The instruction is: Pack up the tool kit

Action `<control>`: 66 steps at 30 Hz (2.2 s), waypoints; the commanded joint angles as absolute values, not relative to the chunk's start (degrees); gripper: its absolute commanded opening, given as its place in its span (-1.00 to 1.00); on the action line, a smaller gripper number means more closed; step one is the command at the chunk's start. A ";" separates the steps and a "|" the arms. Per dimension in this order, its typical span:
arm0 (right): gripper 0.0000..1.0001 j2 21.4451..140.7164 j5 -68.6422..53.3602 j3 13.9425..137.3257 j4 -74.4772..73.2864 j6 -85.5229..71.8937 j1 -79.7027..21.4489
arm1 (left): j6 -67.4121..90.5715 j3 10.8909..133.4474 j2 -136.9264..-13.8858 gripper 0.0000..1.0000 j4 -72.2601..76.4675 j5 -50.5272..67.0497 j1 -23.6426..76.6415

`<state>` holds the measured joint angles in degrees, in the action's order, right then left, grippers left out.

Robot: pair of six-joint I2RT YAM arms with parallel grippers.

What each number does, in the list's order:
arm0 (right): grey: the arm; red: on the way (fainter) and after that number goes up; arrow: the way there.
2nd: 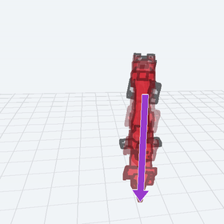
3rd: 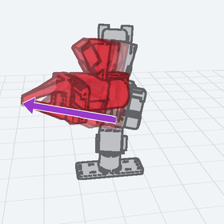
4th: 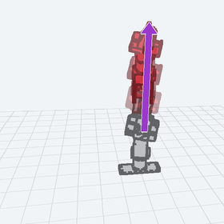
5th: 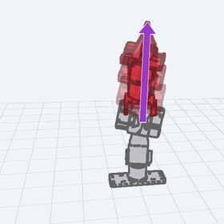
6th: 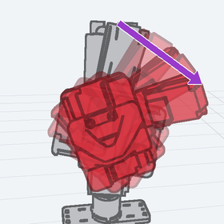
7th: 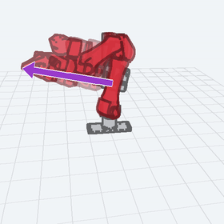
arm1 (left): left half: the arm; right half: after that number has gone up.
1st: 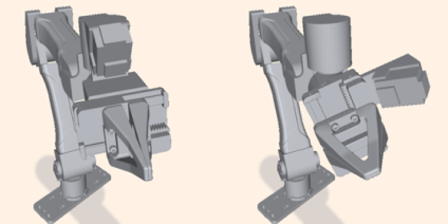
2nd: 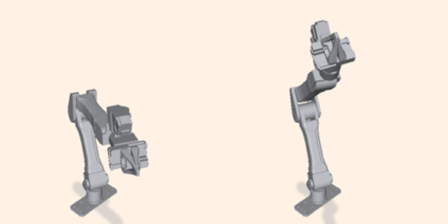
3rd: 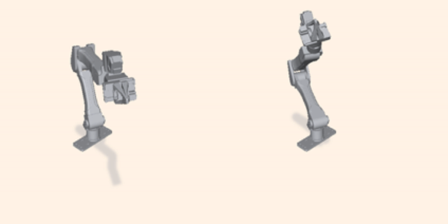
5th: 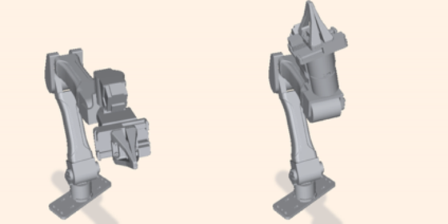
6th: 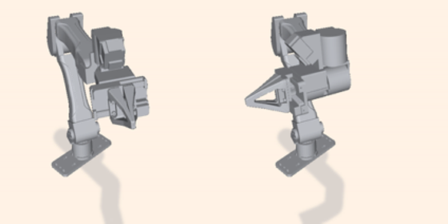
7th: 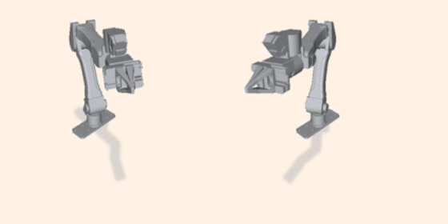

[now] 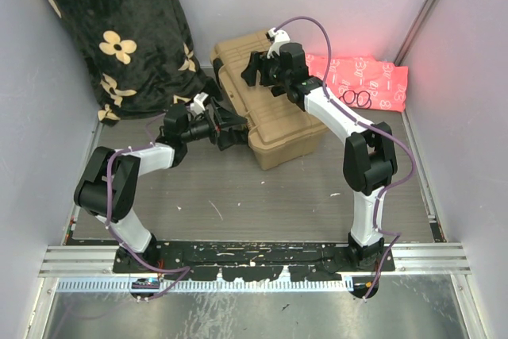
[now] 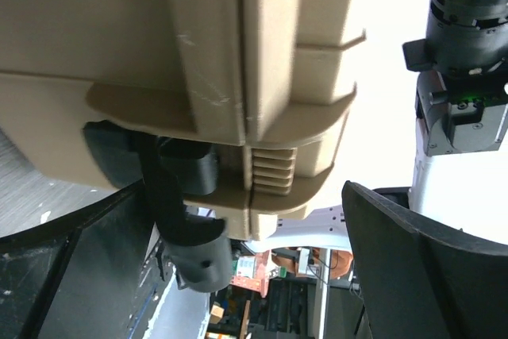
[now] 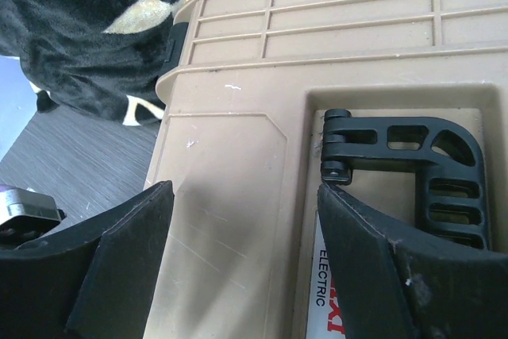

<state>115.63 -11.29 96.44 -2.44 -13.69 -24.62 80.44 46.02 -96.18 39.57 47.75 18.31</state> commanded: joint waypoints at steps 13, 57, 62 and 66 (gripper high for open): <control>0.61 126.96 -4.80 86.45 -48.25 -15.82 -21.74 | 82.25 50.38 -96.42 0.99 47.10 48.63 21.80; 0.61 128.42 -6.03 87.28 -47.12 -16.60 -21.85 | 77.34 57.01 -93.59 0.29 37.43 49.25 22.25; 0.61 128.45 -6.04 86.93 -46.99 -16.52 -21.86 | 77.32 58.87 -93.36 0.27 36.23 49.37 22.19; 0.61 128.57 -6.06 87.09 -46.93 -16.52 -21.80 | 76.84 60.46 -92.65 0.27 35.35 49.60 22.15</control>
<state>115.37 -10.76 96.75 -4.03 -13.78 -23.88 77.25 54.39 -96.95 28.45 49.76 21.41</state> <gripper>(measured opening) 0.794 0.641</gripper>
